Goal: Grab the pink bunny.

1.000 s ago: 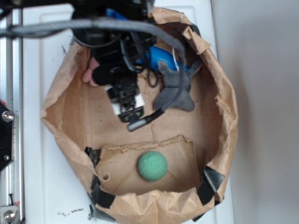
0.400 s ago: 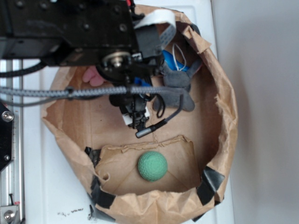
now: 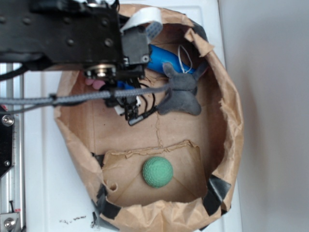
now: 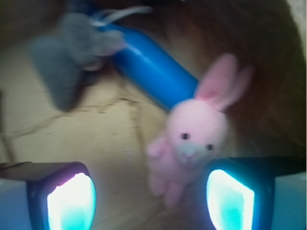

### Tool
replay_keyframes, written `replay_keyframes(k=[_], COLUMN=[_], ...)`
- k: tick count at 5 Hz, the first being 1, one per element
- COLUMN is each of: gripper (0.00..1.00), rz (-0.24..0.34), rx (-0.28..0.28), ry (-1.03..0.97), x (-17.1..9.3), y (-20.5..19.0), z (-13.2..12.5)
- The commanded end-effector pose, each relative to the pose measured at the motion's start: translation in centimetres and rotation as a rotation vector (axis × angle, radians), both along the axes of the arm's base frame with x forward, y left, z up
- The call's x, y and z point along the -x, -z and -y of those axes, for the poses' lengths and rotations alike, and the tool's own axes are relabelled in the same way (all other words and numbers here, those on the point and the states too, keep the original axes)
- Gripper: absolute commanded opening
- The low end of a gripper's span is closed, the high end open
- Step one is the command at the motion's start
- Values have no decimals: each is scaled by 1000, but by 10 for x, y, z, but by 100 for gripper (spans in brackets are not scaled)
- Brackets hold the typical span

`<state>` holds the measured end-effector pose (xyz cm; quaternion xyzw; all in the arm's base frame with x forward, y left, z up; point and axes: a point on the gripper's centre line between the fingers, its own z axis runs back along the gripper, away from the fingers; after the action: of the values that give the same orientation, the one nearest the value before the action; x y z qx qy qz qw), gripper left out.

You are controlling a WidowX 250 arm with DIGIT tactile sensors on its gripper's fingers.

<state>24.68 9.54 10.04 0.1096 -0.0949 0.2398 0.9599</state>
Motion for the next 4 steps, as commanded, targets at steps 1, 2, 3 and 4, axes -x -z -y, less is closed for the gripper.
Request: replay_keyframes(k=[1,2,3,4], gripper=[100,100,100,100], rz=[-7,-14,-12,14], rx=[-87,-69,-84,-113], ry=[-296,-334,-331,-315], x=[-2,-10,-21,-25], y=[0,12,33,50], z=[-24,-30,-30,-24])
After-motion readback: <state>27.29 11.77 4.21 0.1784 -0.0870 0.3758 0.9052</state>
